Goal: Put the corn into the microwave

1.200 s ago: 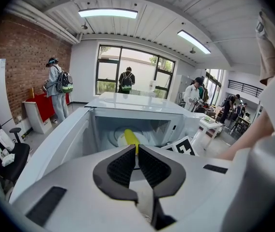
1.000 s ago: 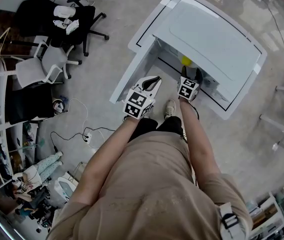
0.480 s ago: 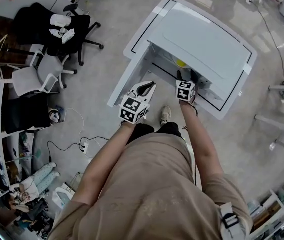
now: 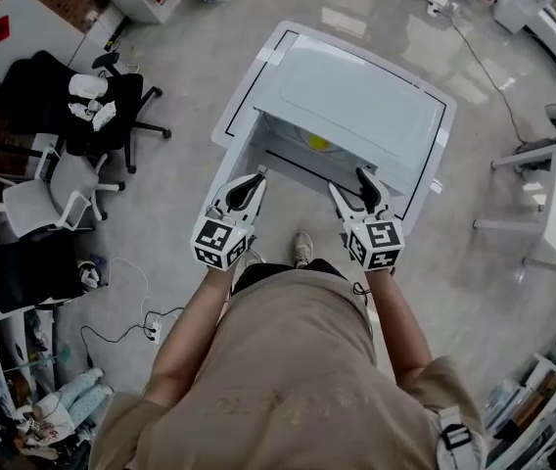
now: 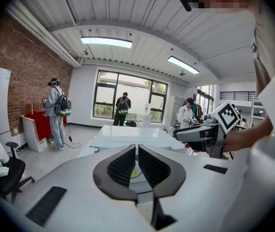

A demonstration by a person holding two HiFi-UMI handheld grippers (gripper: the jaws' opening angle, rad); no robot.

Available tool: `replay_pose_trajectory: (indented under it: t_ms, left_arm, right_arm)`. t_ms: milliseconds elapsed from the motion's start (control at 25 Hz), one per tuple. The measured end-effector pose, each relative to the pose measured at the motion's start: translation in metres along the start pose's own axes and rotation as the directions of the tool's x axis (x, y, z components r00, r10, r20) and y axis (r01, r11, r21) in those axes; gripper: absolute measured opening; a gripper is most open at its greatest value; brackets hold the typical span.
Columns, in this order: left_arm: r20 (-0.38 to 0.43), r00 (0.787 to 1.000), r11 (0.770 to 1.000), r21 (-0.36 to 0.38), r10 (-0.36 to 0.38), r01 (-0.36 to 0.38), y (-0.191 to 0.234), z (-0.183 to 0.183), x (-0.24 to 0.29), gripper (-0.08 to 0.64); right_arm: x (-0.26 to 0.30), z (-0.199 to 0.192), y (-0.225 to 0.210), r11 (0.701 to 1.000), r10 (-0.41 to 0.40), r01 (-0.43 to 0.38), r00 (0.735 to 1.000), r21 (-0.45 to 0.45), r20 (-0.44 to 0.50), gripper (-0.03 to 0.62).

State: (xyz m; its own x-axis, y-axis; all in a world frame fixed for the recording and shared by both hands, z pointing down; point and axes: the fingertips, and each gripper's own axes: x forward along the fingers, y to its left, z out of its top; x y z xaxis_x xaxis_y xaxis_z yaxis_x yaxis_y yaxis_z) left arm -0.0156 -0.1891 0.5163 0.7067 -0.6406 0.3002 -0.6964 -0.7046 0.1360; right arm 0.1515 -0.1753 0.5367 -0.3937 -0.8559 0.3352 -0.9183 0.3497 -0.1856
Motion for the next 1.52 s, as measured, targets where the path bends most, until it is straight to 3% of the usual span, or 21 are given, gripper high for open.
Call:
replay_pose_trajectory:
  t_ms: [120, 200, 360, 520, 880, 1280, 1520]
  left_arm:
    - [0.056, 0.998, 1.0, 0.029, 0.006, -0.008, -0.001, 0.03, -0.012, 0.006]
    - [0.088, 0.996, 0.997, 0.071, 0.002, -0.009, -0.003, 0.05, -0.019, 0.006]
    - [0.149, 0.989, 0.995, 0.099, 0.003, -0.018, 0.0, 0.082, -0.032, 0.006]
    - [0.18, 0.983, 0.994, 0.102, 0.026, -0.044, 0.01, 0.093, -0.041, 0.006]
    - [0.111, 0.992, 0.996, 0.06, 0.059, -0.066, 0.022, 0.043, -0.038, 0.006]
    - [0.003, 0.999, 0.999, -0.005, 0.05, -0.05, 0.016, -0.01, -0.016, 0.006]
    - [-0.042, 0.999, 1.0, 0.003, 0.028, -0.028, 0.003, -0.028, -0.006, 0.006]
  right_arm:
    - [-0.032, 0.038, -0.006, 0.999, -0.034, 0.036, 0.998, -0.041, 0.051, 0.281]
    - [-0.05, 0.058, -0.011, 0.988, -0.085, 0.095, 0.992, -0.121, 0.088, 0.281]
    - [-0.079, 0.077, -0.02, 0.931, -0.187, 0.224, 0.971, -0.288, 0.149, 0.281]
    - [-0.097, 0.074, -0.03, 0.924, -0.223, 0.266, 0.958, -0.274, 0.178, 0.281]
    - [-0.116, 0.041, -0.056, 0.924, -0.276, 0.306, 0.949, -0.231, 0.151, 0.281]
    - [-0.11, -0.005, -0.065, 0.95, -0.258, 0.269, 0.962, -0.157, 0.086, 0.279]
    - [-0.101, -0.026, -0.07, 0.954, -0.251, 0.257, 0.966, -0.155, 0.058, 0.281]
